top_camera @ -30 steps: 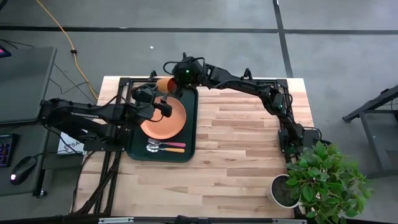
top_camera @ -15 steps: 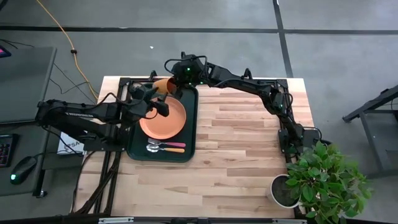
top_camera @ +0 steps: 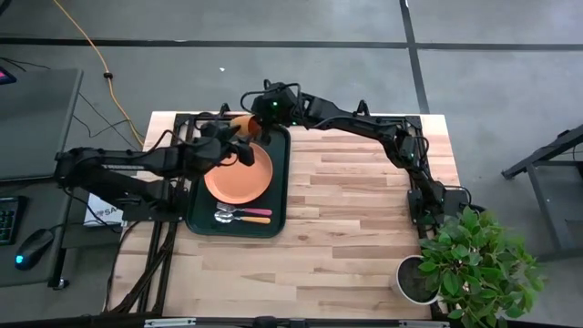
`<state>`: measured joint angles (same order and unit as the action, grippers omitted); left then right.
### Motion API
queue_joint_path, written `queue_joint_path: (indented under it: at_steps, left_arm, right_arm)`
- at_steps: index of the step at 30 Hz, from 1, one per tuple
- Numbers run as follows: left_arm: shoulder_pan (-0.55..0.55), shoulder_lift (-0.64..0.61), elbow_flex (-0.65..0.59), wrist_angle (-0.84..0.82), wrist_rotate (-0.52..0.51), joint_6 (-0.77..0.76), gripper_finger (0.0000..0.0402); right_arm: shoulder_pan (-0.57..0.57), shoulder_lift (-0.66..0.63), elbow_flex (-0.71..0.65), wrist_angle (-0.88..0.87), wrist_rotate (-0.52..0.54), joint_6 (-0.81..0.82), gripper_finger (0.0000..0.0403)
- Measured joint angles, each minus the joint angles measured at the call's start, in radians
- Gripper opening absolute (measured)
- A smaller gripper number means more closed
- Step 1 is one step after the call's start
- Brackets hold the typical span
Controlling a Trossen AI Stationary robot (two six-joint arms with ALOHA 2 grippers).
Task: Pick and place plate/cup/fork/spoon on tray
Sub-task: Put the orange cup on the black serving tray to the top right of the orange plate
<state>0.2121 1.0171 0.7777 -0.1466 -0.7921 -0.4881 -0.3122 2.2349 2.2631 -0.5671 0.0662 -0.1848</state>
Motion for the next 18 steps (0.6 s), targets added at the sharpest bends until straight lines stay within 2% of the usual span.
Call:
queue_joint_path:
  at_steps: [6,9,13,18]
  left_arm:
    - [0.004,0.003,0.000,-0.057,-0.048,-0.006,0.0236]
    - [0.004,0.003,0.000,-0.067,-0.058,-0.006,0.0220]
    - [0.004,0.003,0.000,-0.067,-0.064,0.001,0.0168]
    - [0.004,0.003,0.000,-0.066,-0.076,0.001,0.0070]
  right_arm:
    - [0.002,0.000,0.000,0.009,0.048,-0.076,0.0000]
    - [0.002,0.000,0.000,0.010,0.057,-0.098,0.0000]
    - [0.001,0.000,0.000,0.008,0.057,-0.117,0.0000]
    - [0.000,0.000,0.000,0.010,0.037,-0.130,0.0000]
